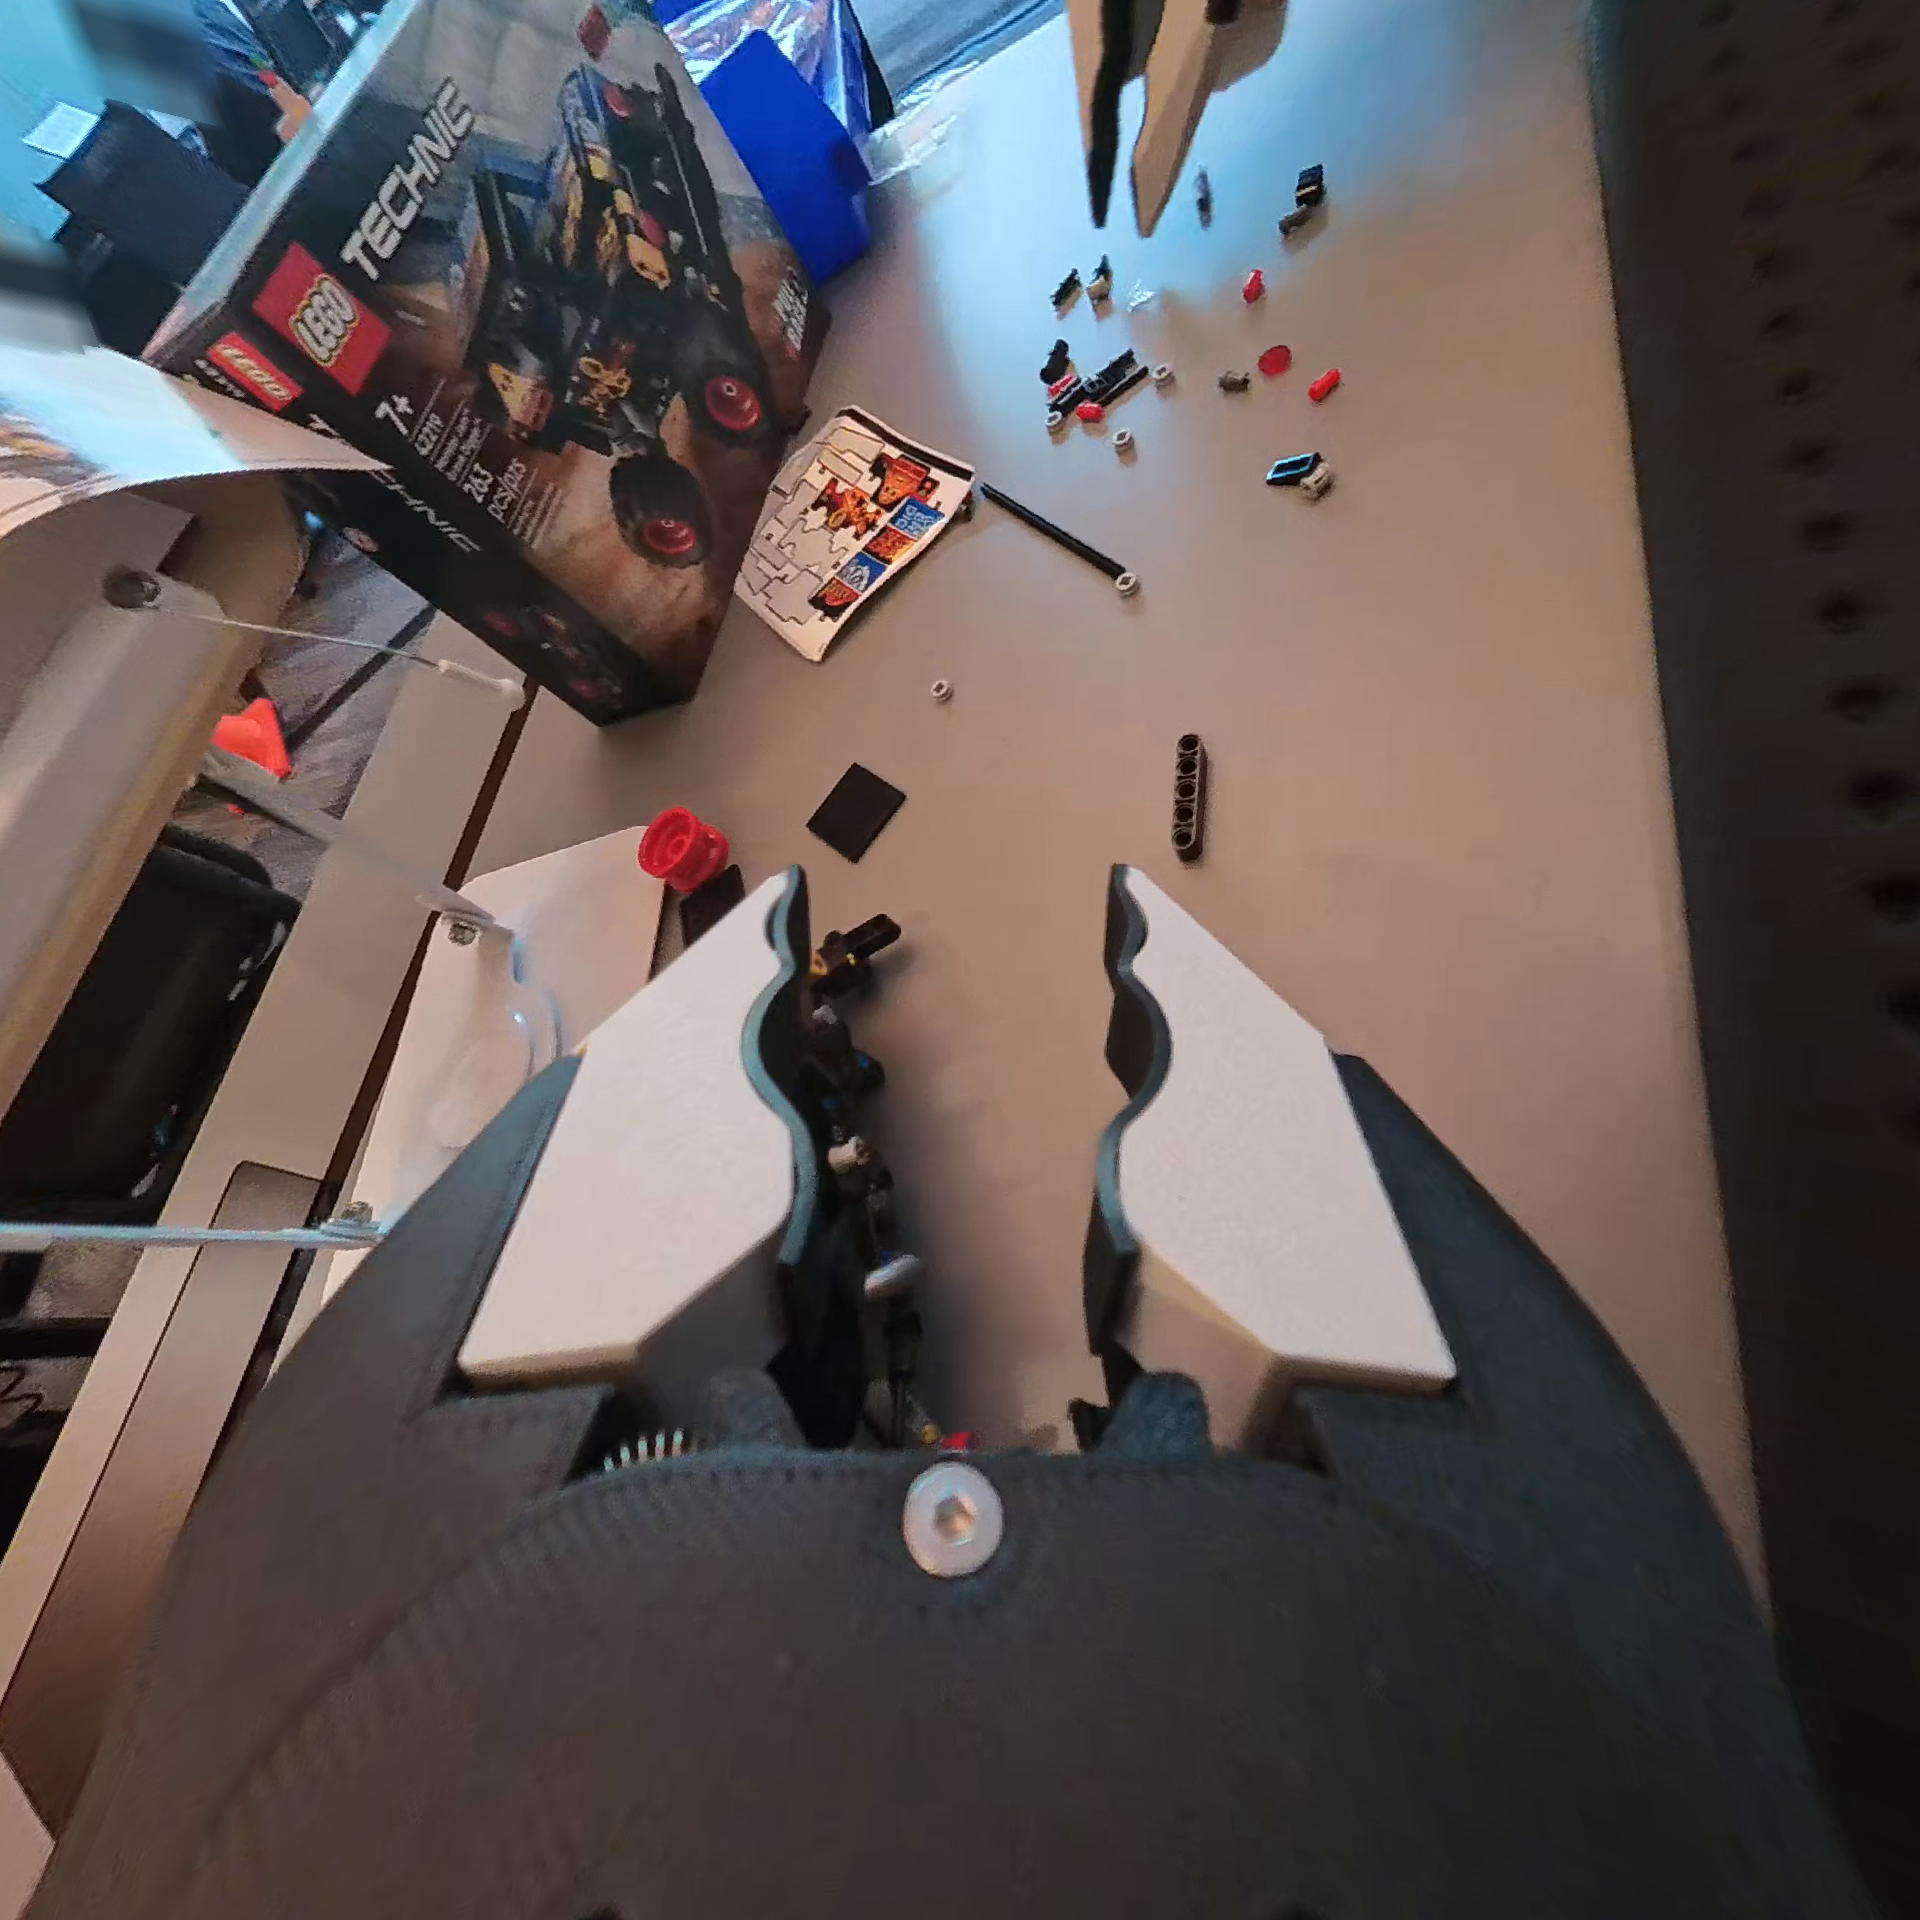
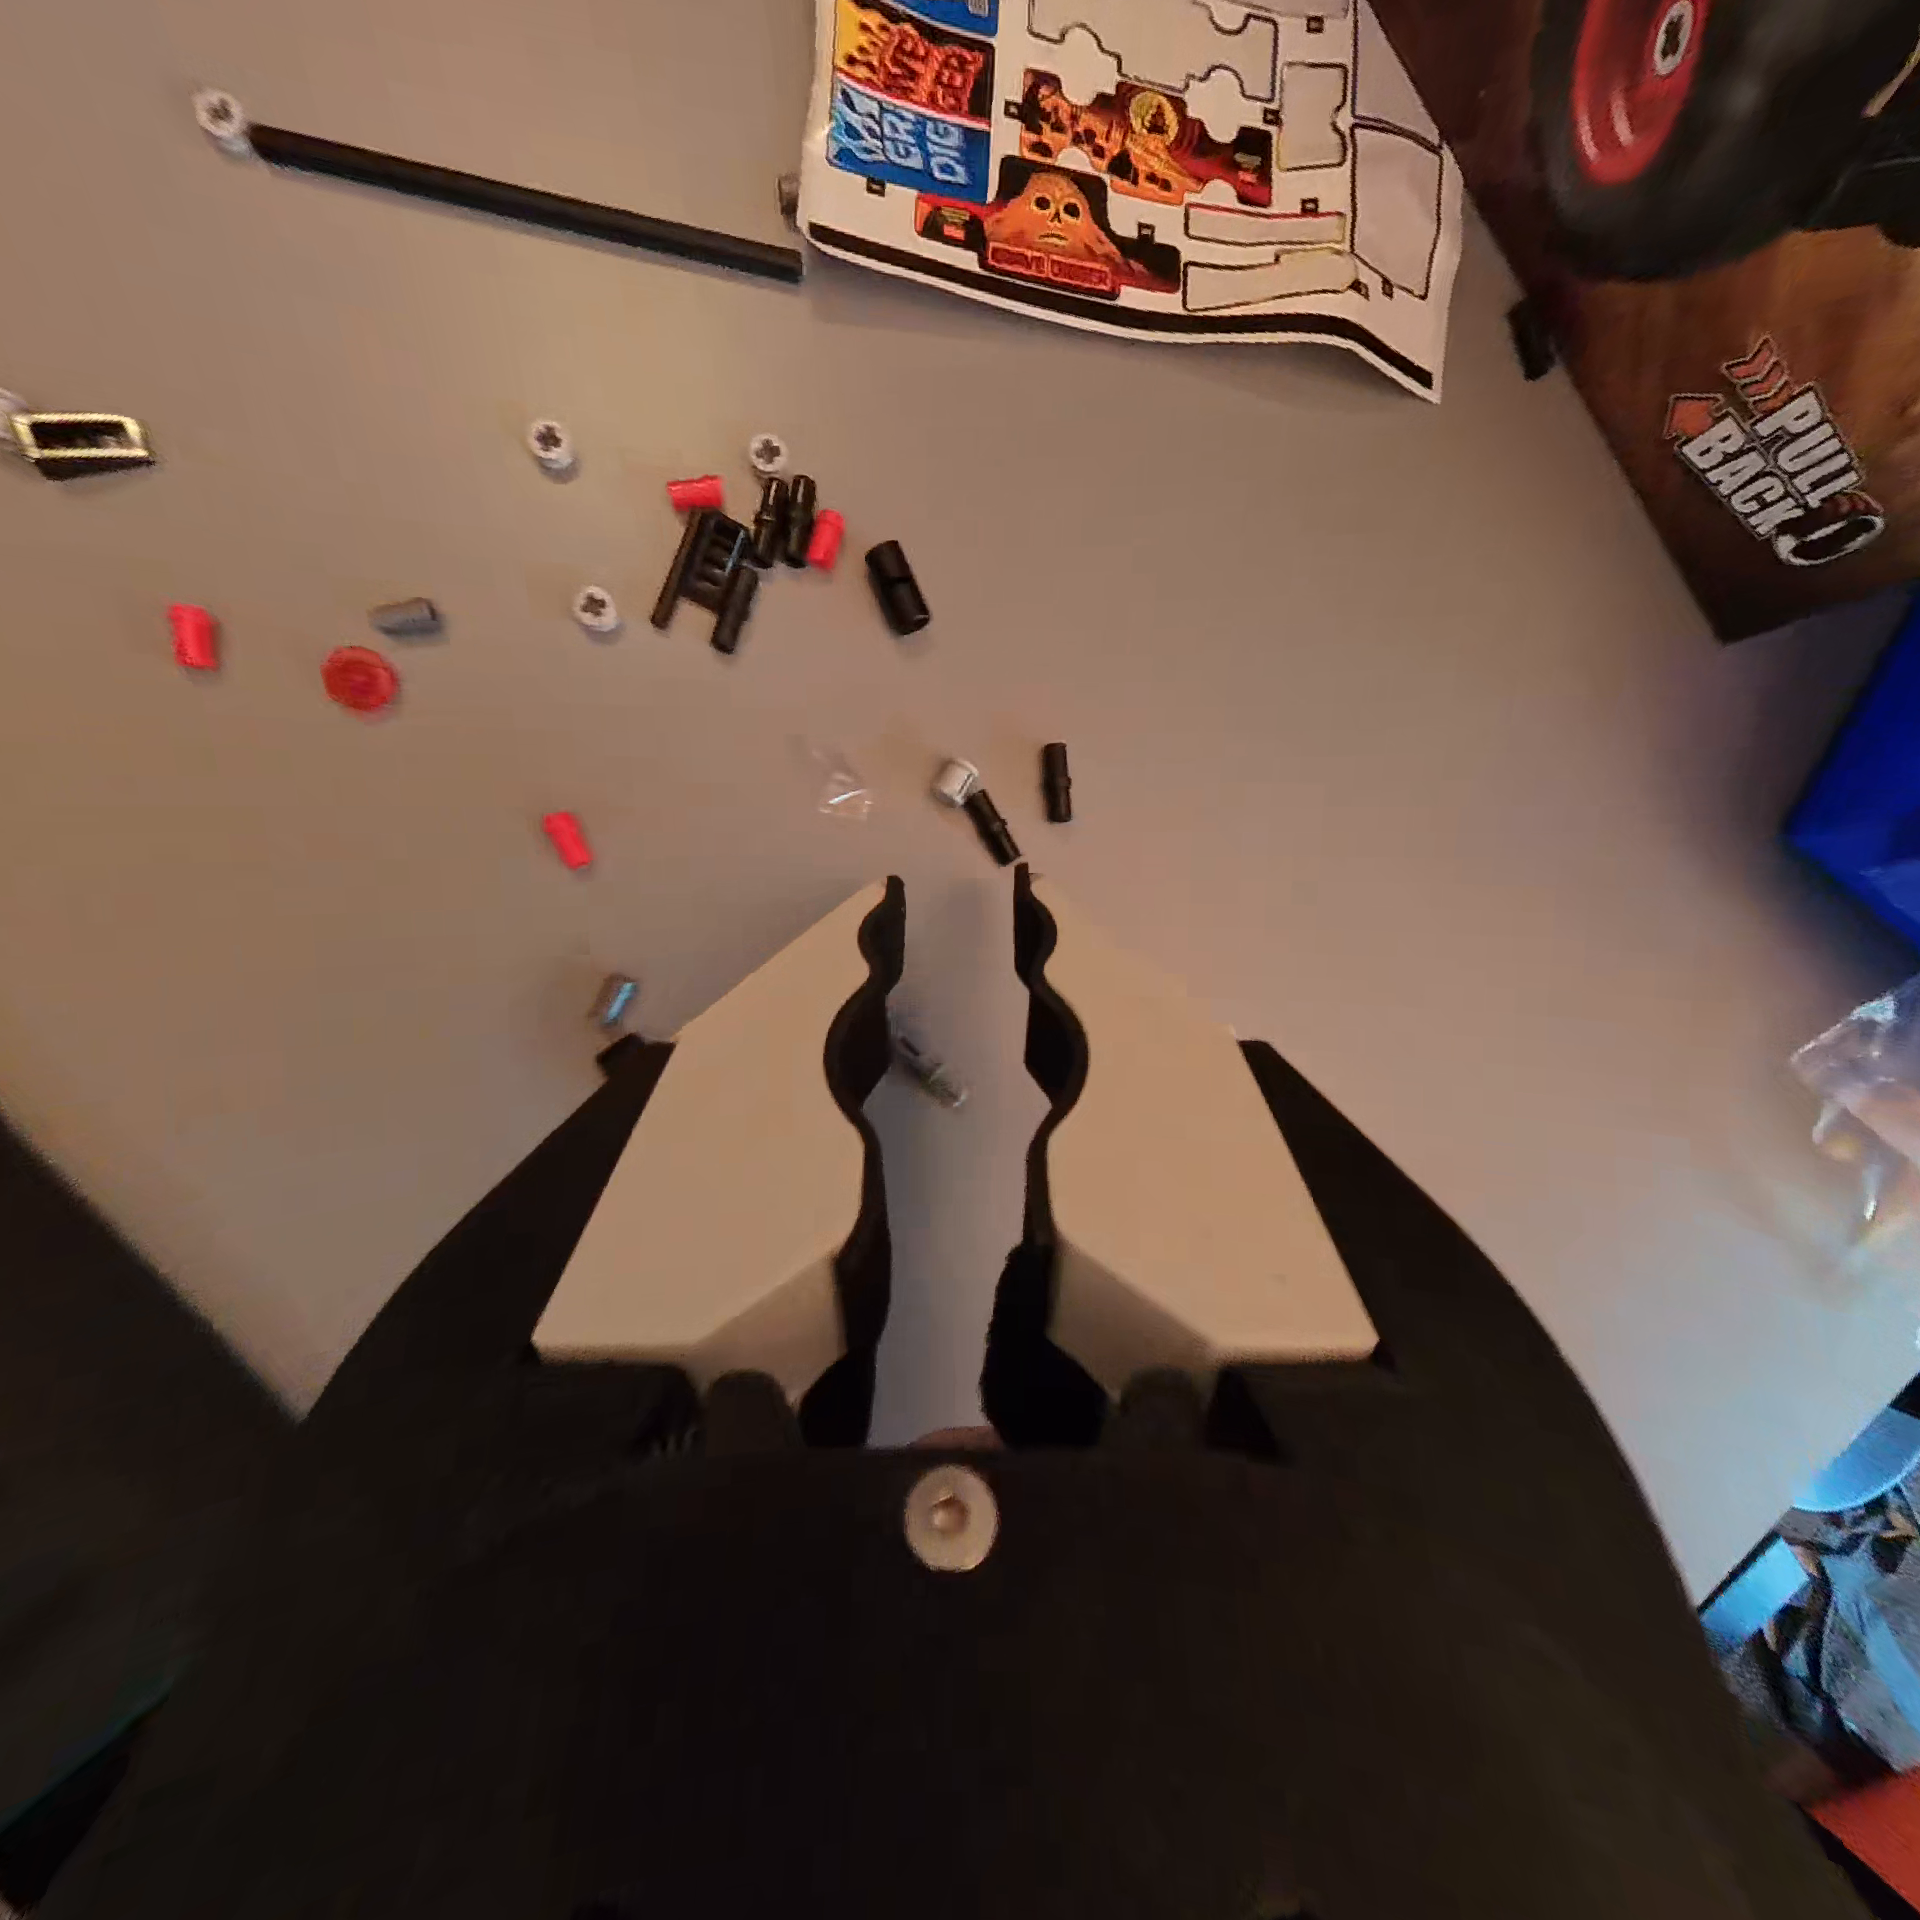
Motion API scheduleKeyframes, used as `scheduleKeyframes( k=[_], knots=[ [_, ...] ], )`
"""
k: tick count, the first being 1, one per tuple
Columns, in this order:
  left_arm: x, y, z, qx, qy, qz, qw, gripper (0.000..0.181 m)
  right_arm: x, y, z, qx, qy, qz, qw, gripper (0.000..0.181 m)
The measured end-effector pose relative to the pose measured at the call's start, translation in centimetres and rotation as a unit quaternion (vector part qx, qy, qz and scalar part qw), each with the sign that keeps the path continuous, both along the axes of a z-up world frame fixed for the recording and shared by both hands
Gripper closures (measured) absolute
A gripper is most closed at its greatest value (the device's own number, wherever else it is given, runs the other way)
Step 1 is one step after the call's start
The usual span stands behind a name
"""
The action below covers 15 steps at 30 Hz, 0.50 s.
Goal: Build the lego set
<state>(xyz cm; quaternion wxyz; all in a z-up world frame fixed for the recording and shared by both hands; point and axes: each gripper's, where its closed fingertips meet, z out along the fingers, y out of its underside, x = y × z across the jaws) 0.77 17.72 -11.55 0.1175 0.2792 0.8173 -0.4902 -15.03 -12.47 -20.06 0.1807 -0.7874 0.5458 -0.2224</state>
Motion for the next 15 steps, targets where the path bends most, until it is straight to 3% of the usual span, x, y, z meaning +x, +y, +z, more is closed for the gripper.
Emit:
scheduleKeyframes(
  k=[11, 15],
  knots=[
    [-1.4, -1.0, -0.7, 0.006, -0.001, -0.022, 1.000, 0.128, 1.3, -0.3, -1.0, 0.058, 0.017, 0.018, 0.998, 0.179],
    [-2.2, -1.5, -0.6, -0.008, -0.016, -0.027, 0.999, 0.131, 1.7, 2.6, 2.5, 0.068, -0.033, 0.033, 0.997, 0.180]
  ],
)
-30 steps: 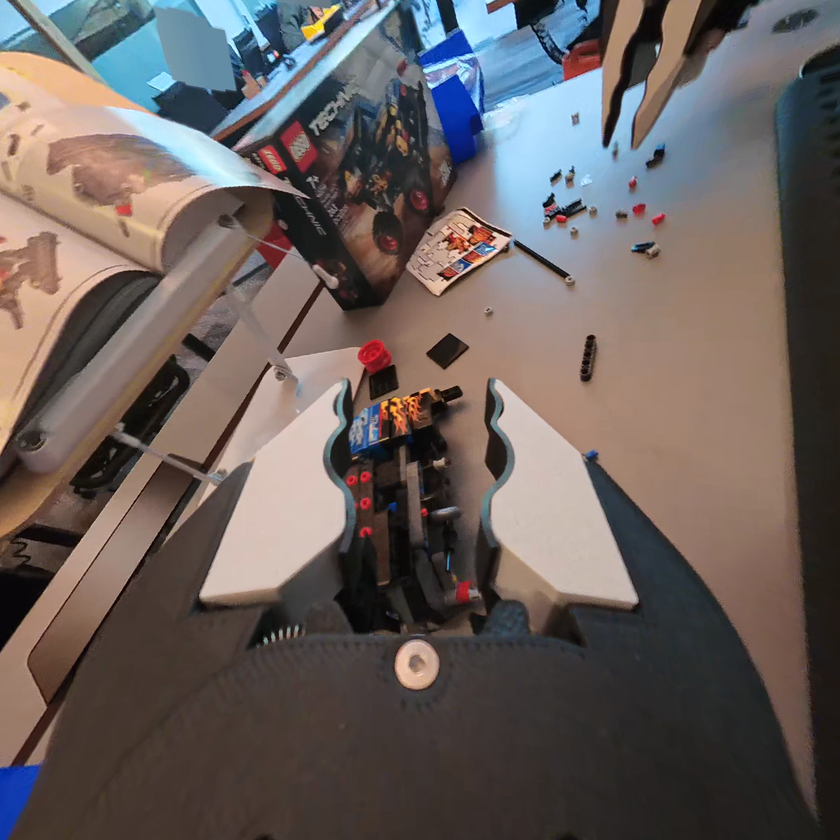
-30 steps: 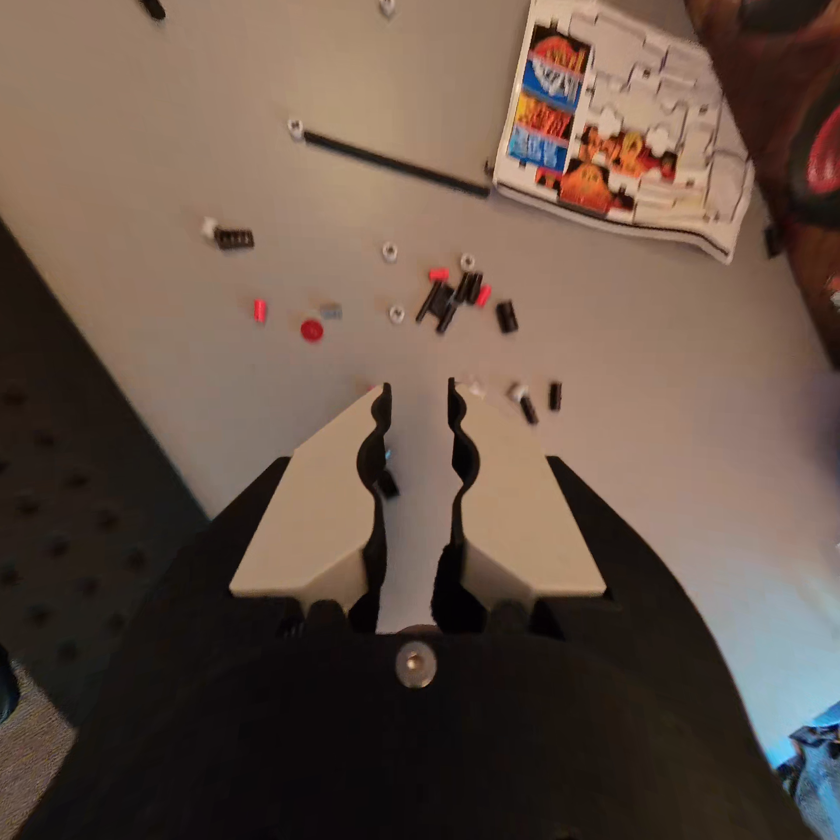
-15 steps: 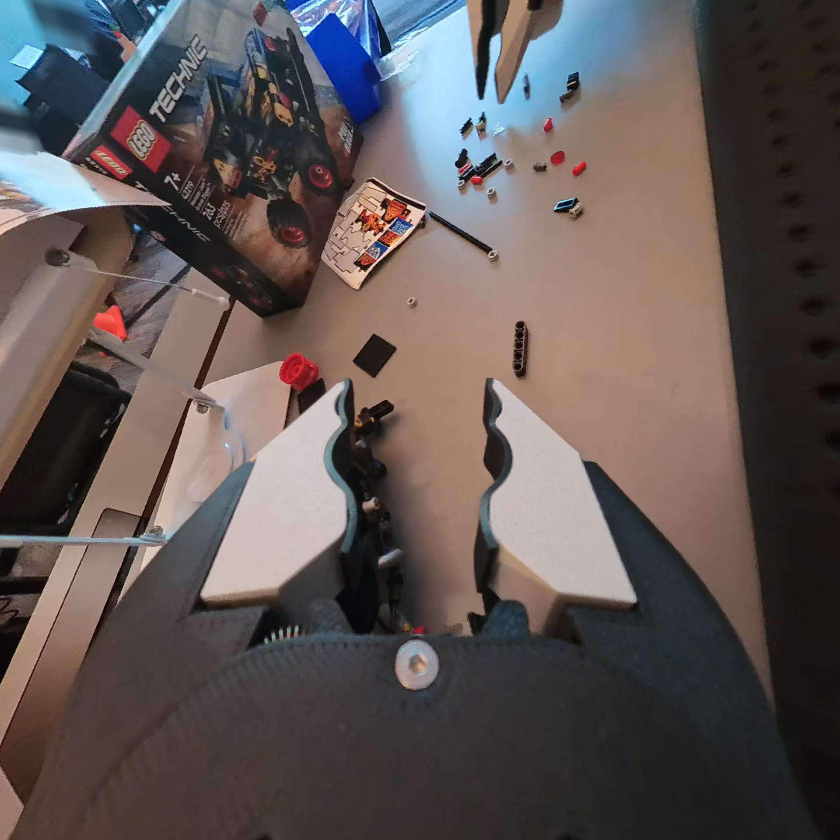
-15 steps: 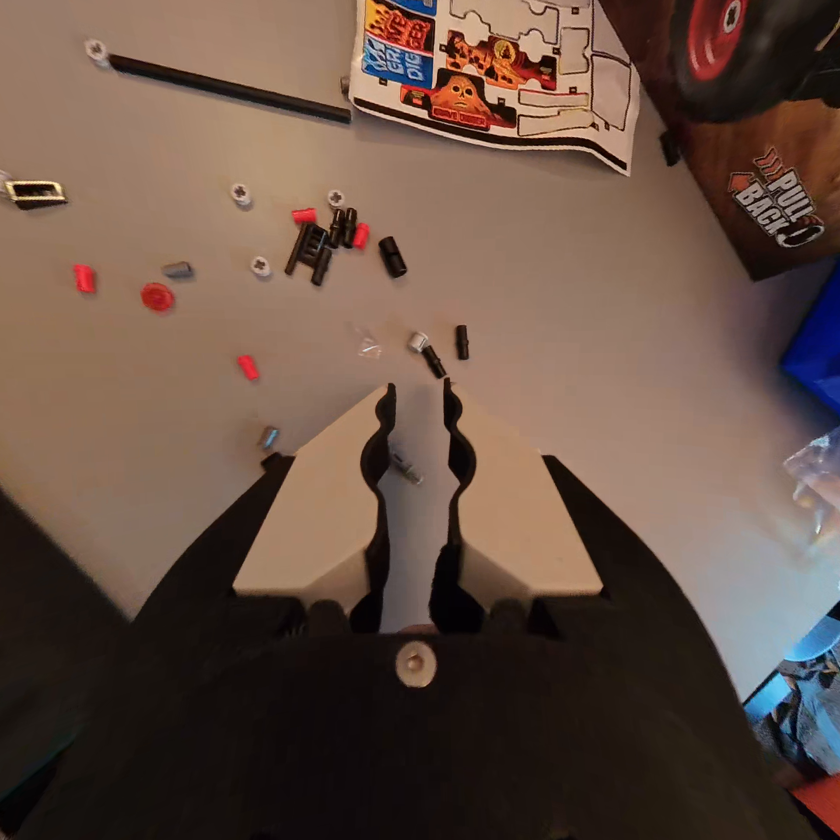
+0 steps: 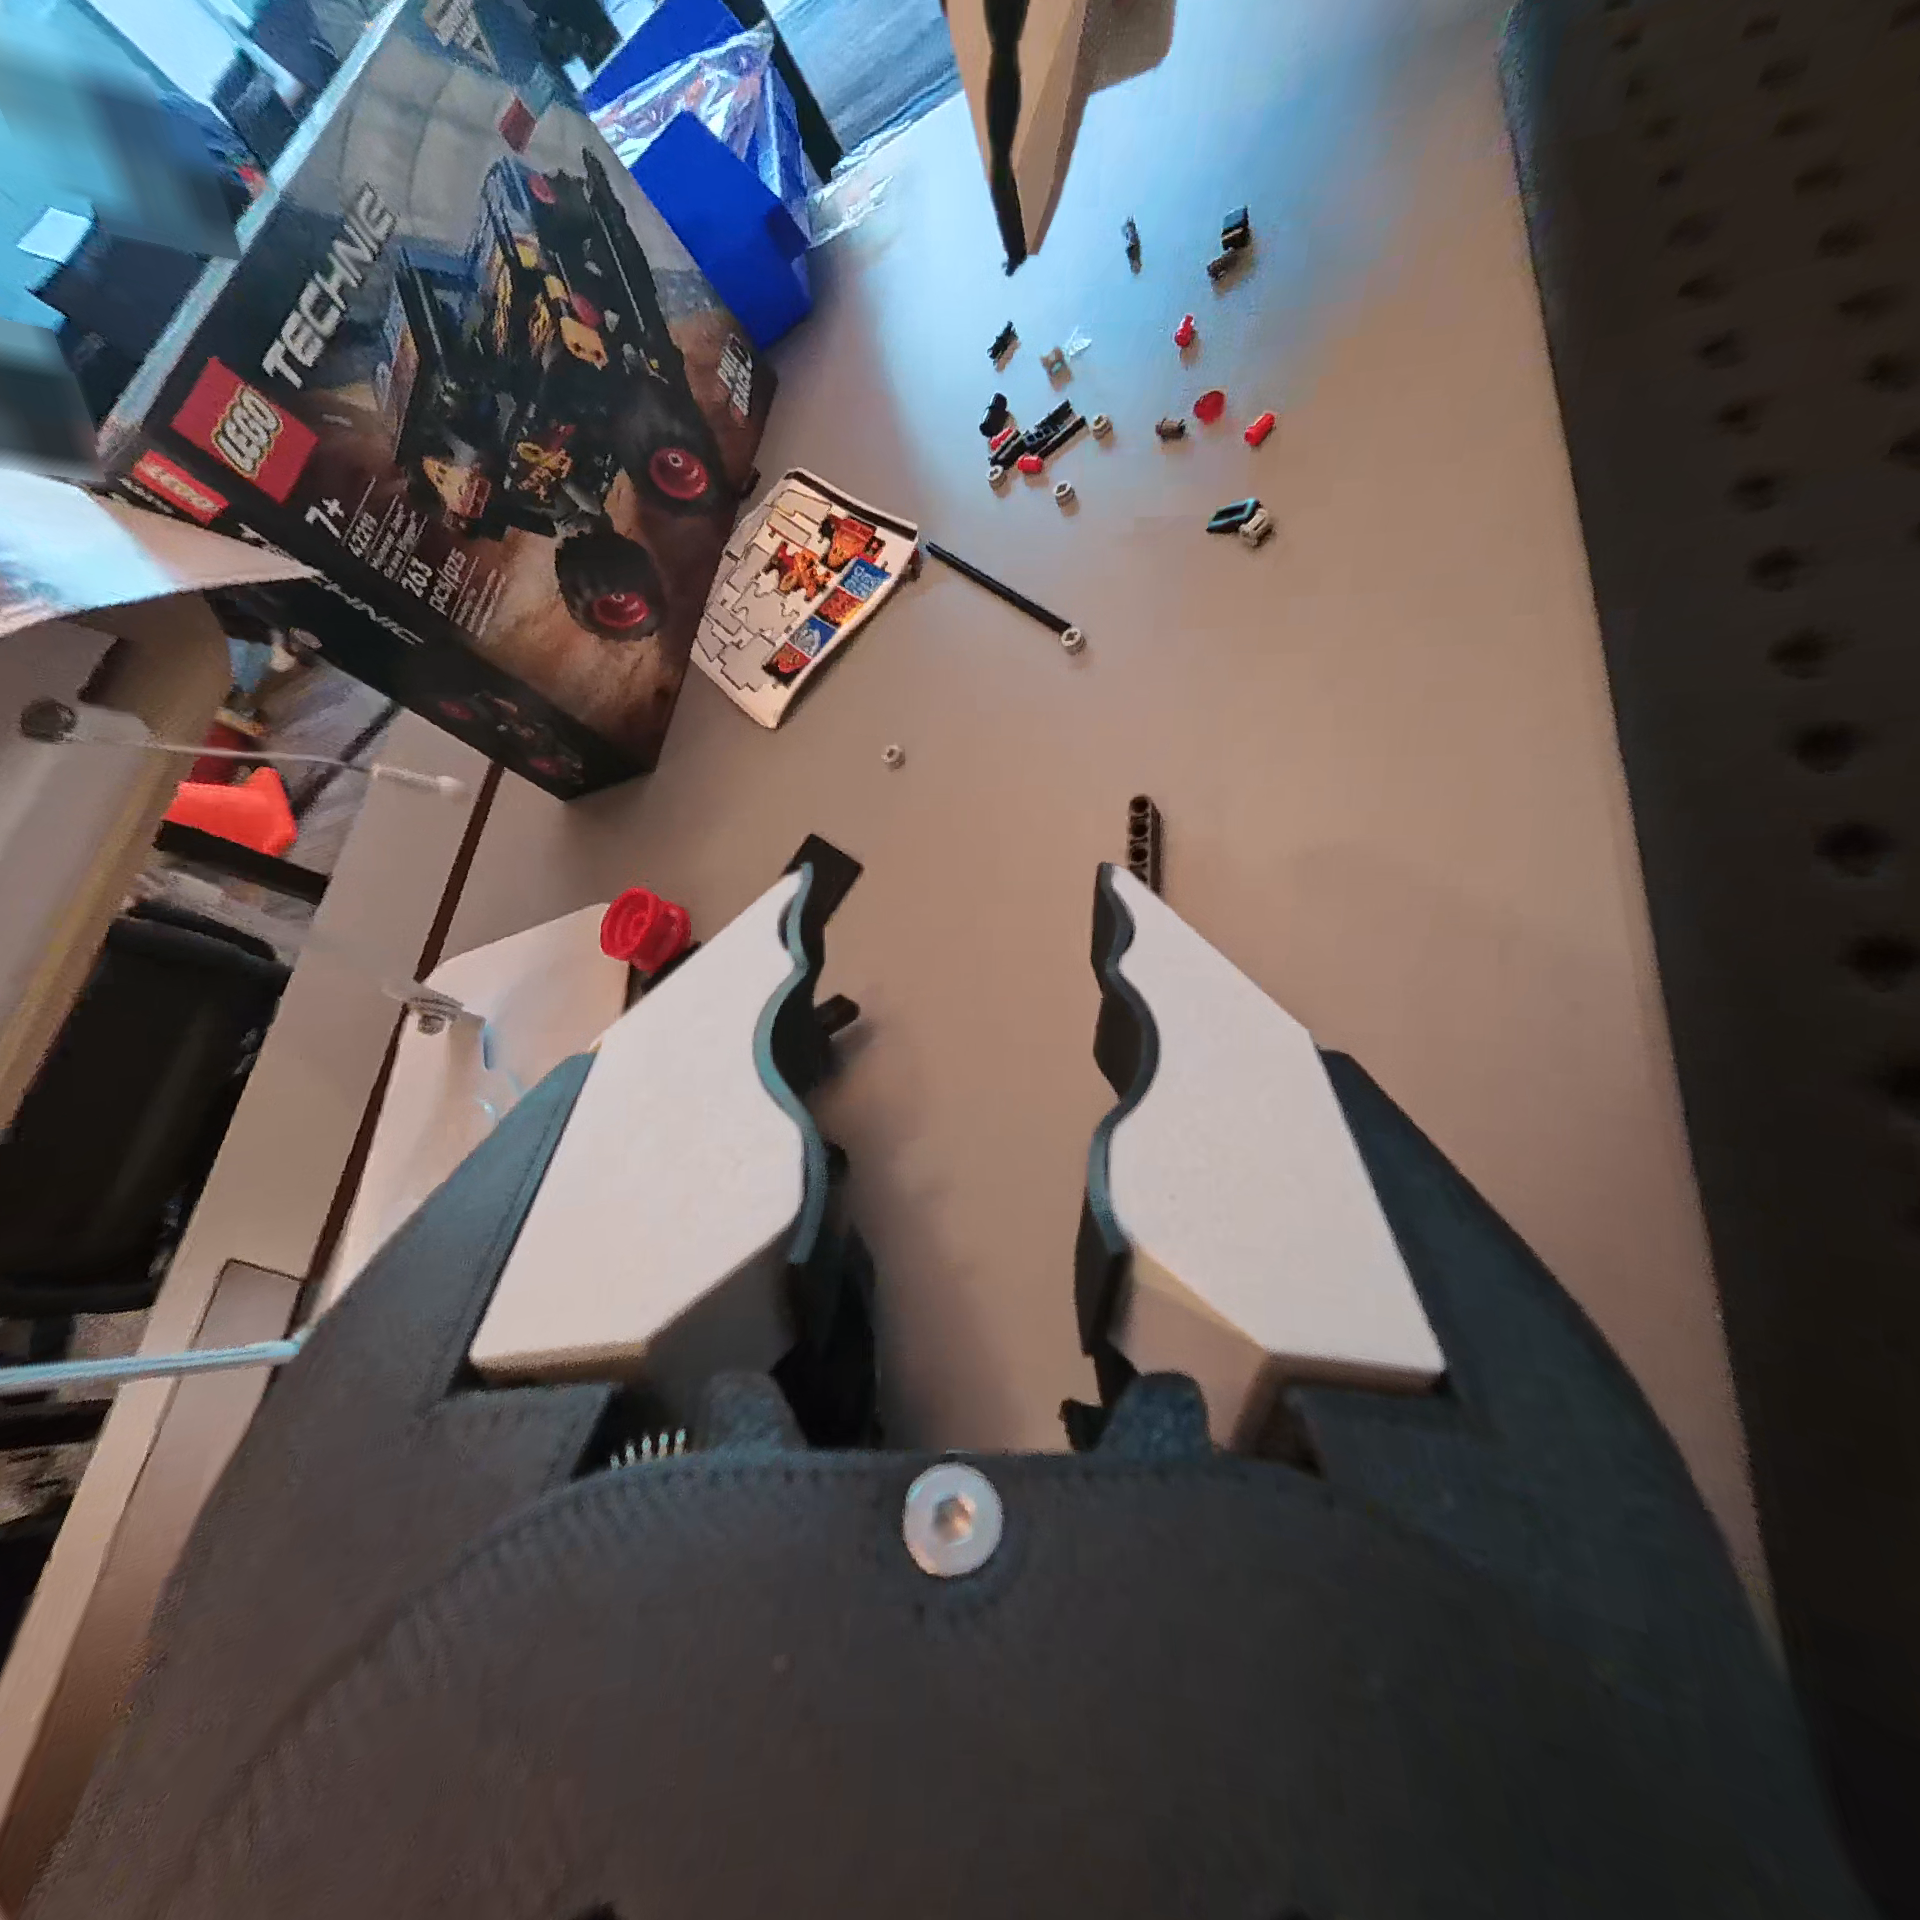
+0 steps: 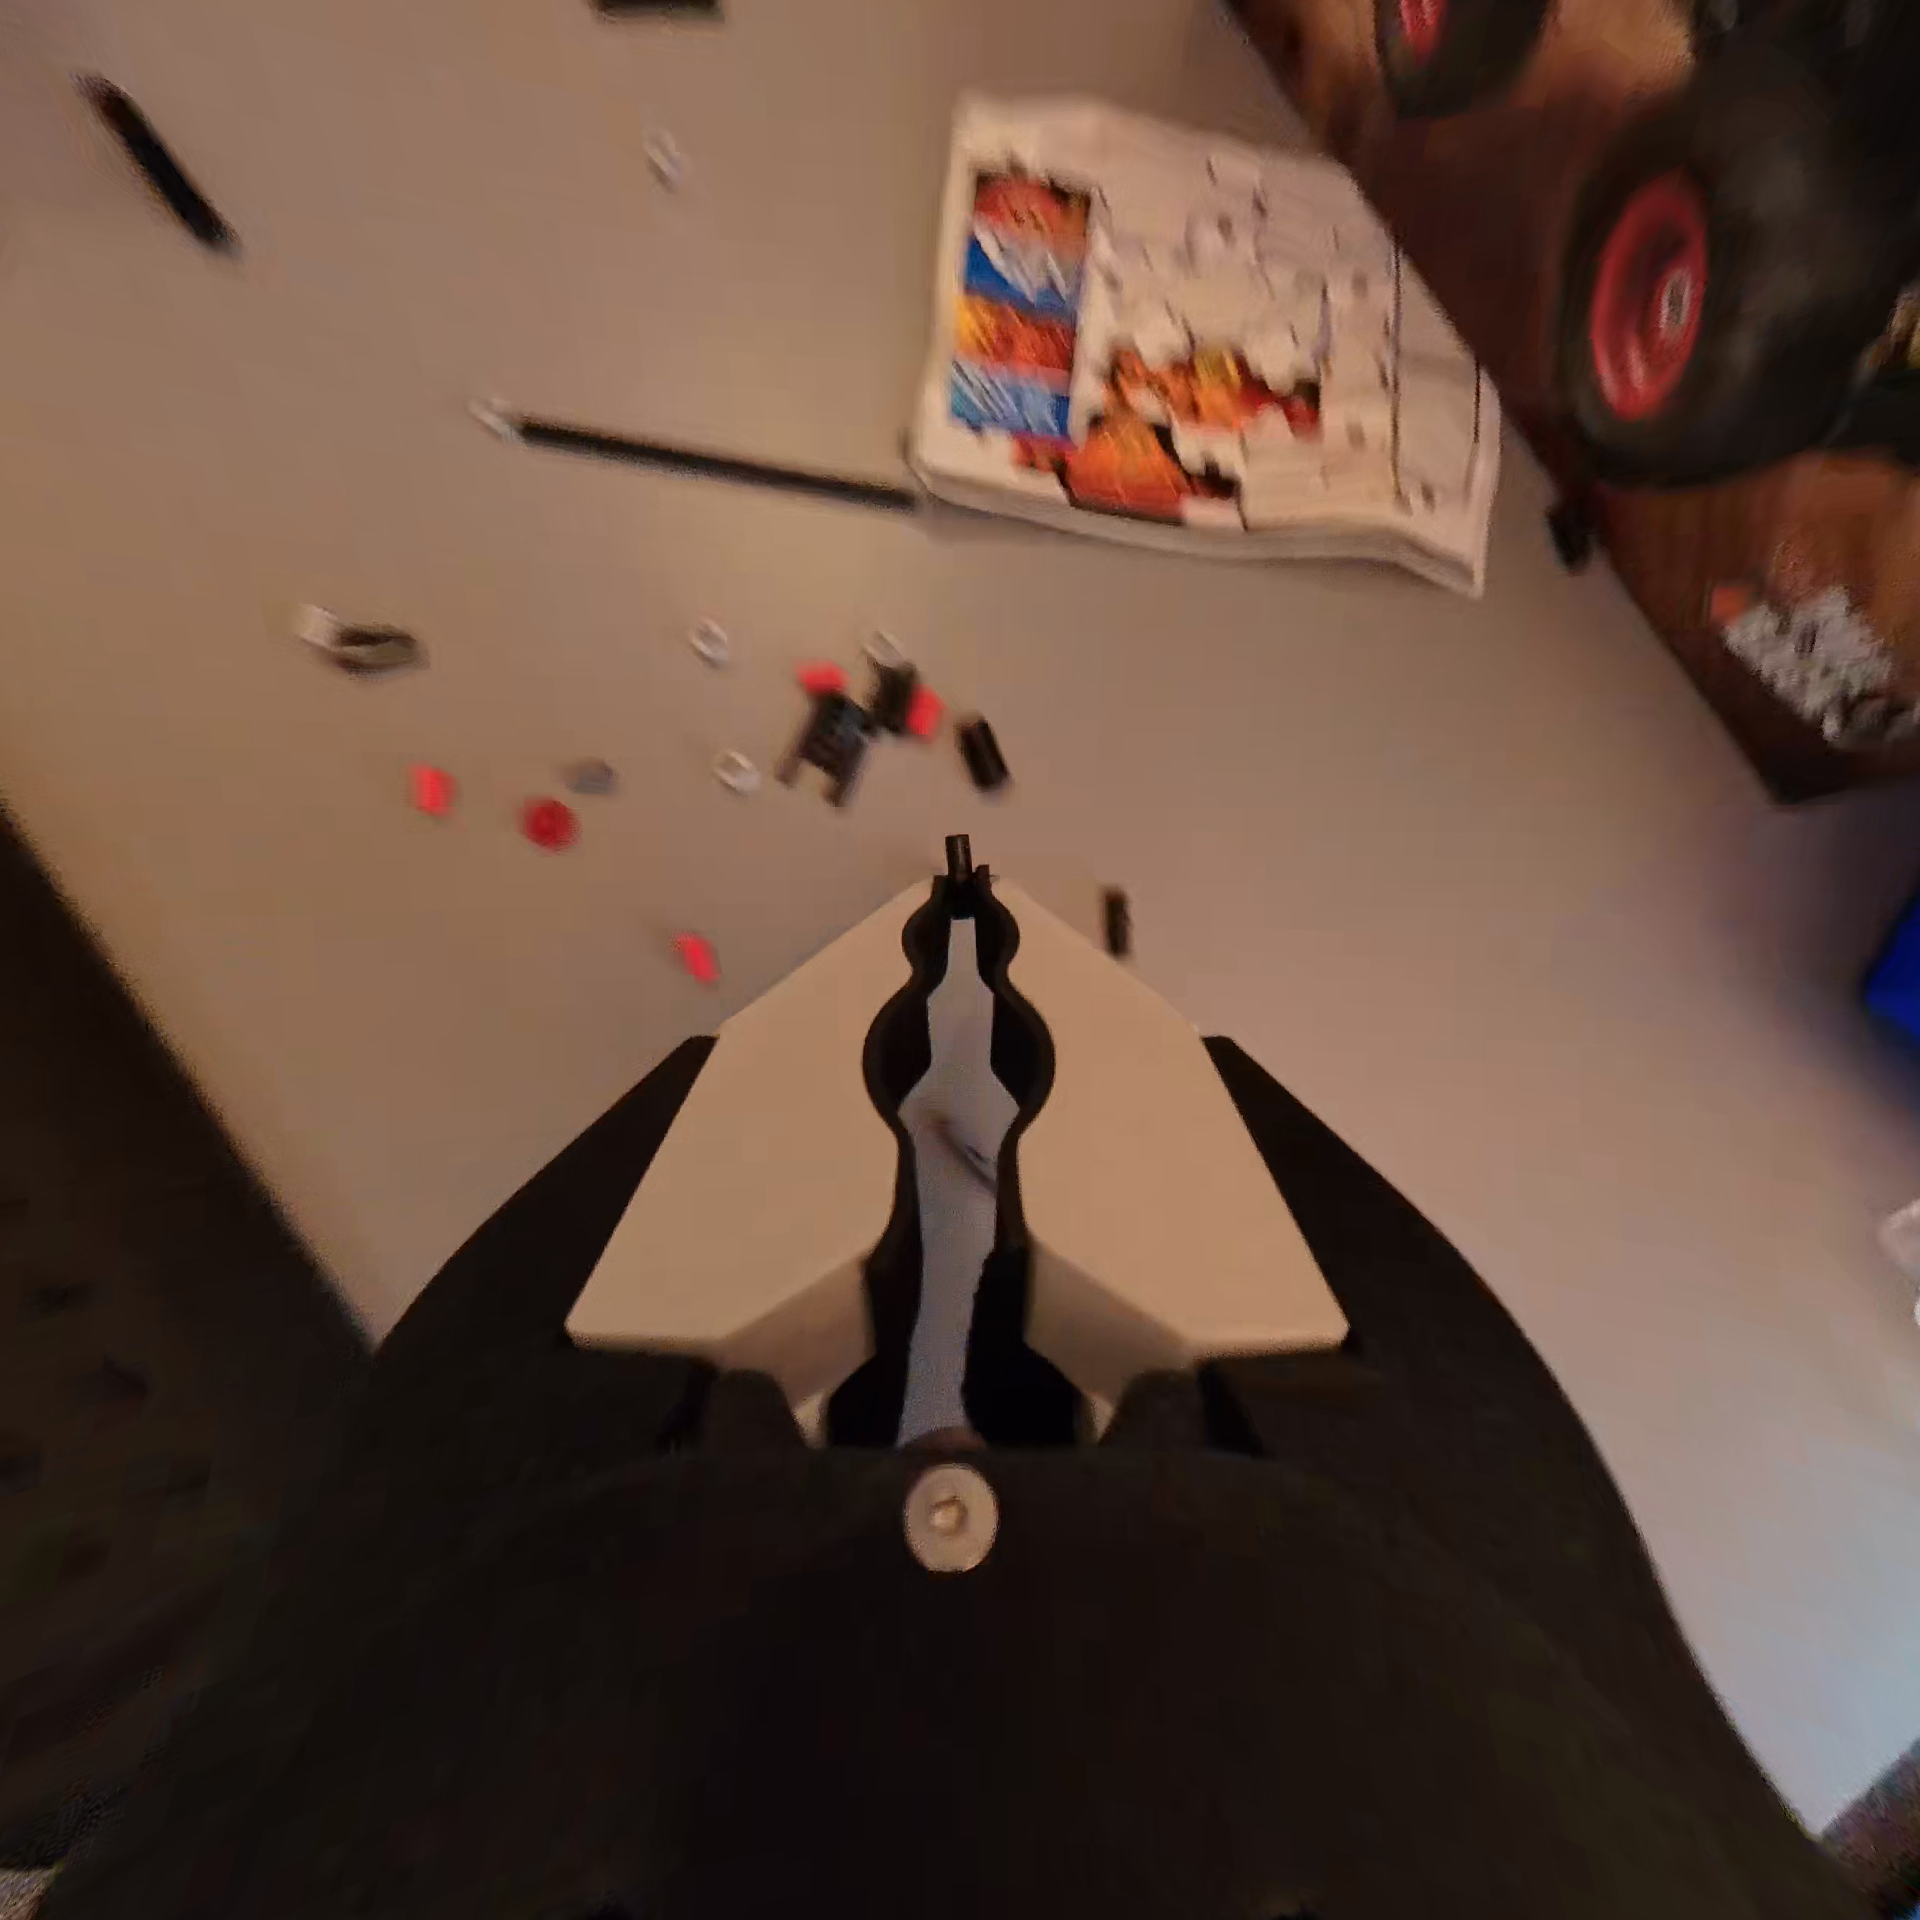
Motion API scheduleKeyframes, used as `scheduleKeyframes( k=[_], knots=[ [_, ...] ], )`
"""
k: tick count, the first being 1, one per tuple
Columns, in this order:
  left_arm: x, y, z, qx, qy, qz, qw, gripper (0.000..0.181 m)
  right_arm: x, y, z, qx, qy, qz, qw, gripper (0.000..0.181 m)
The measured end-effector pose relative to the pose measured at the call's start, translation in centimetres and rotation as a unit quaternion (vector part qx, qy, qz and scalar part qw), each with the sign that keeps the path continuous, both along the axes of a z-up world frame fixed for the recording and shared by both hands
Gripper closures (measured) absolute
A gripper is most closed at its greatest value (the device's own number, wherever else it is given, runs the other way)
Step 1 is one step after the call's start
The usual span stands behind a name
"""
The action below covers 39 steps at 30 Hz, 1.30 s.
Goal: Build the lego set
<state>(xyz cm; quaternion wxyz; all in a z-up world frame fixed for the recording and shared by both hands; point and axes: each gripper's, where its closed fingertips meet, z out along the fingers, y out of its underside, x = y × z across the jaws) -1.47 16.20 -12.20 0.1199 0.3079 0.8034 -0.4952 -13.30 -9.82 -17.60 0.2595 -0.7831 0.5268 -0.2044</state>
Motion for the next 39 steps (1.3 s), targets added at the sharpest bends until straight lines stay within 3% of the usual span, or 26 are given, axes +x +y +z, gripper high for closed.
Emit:
scheduleKeyframes(
  k=[5, 9, 13, 17, 28, 39],
  knots=[
    [-2.0, -1.3, 0.0, -0.036, -0.056, -0.016, 0.998, 0.138, 2.8, 11.6, 4.8, 0.079, -0.059, 0.097, 0.990, 0.179],
    [-4.0, -2.0, -0.4, -0.063, -0.109, -0.033, 0.991, 0.141, 5.3, 19.7, 5.2, 0.175, -0.056, 0.166, 0.969, 0.179],
    [-4.7, -2.2, -0.5, -0.092, -0.166, -0.034, 0.981, 0.151, 6.8, 24.2, 5.1, 0.247, -0.040, 0.204, 0.946, 0.179],
    [-4.5, -1.9, -0.6, -0.104, -0.199, -0.036, 0.974, 0.171, 7.1, 25.6, 5.0, 0.274, -0.027, 0.217, 0.937, 0.179],
    [-1.9, -1.9, 1.5, -0.132, -0.140, 0.033, 0.981, 0.178, 9.4, 25.5, 7.5, 0.358, -0.101, 0.170, 0.913, 0.178],
    [-1.4, -2.0, 1.7, -0.135, -0.125, 0.050, 0.982, 0.178, 10.1, 25.4, 7.9, 0.321, -0.148, 0.159, 0.922, 0.179]
  ],
)
